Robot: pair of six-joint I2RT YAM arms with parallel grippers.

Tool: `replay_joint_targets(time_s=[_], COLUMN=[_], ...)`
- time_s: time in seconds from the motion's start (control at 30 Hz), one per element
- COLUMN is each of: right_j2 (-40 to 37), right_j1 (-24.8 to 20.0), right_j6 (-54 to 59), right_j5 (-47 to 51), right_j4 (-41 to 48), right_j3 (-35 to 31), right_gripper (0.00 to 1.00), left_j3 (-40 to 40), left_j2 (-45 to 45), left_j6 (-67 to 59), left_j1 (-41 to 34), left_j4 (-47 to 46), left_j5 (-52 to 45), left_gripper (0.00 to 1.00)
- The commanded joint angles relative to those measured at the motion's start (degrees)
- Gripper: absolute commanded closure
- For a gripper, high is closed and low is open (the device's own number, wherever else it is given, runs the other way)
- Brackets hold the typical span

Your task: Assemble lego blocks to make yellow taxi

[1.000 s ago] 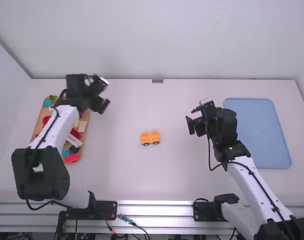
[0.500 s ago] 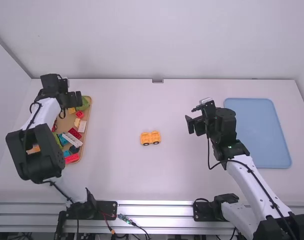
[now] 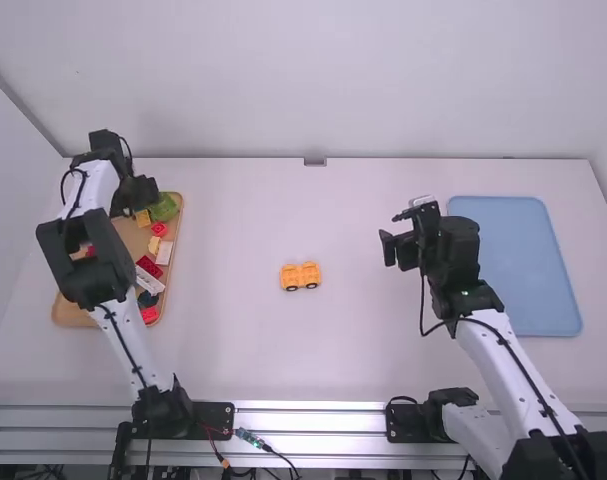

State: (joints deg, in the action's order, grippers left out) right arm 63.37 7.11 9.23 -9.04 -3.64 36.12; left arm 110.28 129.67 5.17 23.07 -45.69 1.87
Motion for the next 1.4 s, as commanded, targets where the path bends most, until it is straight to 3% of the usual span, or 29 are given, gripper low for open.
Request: replay_joint_targets(time_s=[0.0,0.03,0.3,0.5,0.8,1.03,1.37], right_j2=[0.3,0.3,0.3,0.3,0.3,0.3,0.3], right_j1=[-1.0,-1.3,-1.6,-0.3,-0.3,-0.3,-0.9], right_j6=[-0.2,-0.1,0.0,0.4,1.1,1.3,1.3], right_j5=[-0.2,-0.4,-0.5,0.0,-0.3,-0.2,-0.2], right_j4=[0.4,0.7,1.1,1.3,1.4,1.3,1.4], right_j3=[-0.5,-0.5,-0.5,-0.5,-0.5,-0.5,-0.5], right_gripper=[0.01,0.01,0.01,0.01,0.01,0.01,0.01], left_j3=[2.2,2.1,1.7,0.0,-1.3,-4.2,-6.2], left_j2=[1.6,1.6,1.5,1.5,1.6,1.6,1.7], left_j6=[1.0,1.1,0.4,0.6,0.4,0.4,-1.2], left_j1=[2.0,2.5,2.7,2.9,2.4,2.4,0.2], left_j4=[-0.8,-1.0,-1.4,-0.4,0.8,4.3,6.8], left_j5=[-3.9,-3.9,-3.7,-3.5,-3.7,-3.7,-3.4], left_gripper=[0.22,0.25,0.27,0.41,0.36,0.41,0.41])
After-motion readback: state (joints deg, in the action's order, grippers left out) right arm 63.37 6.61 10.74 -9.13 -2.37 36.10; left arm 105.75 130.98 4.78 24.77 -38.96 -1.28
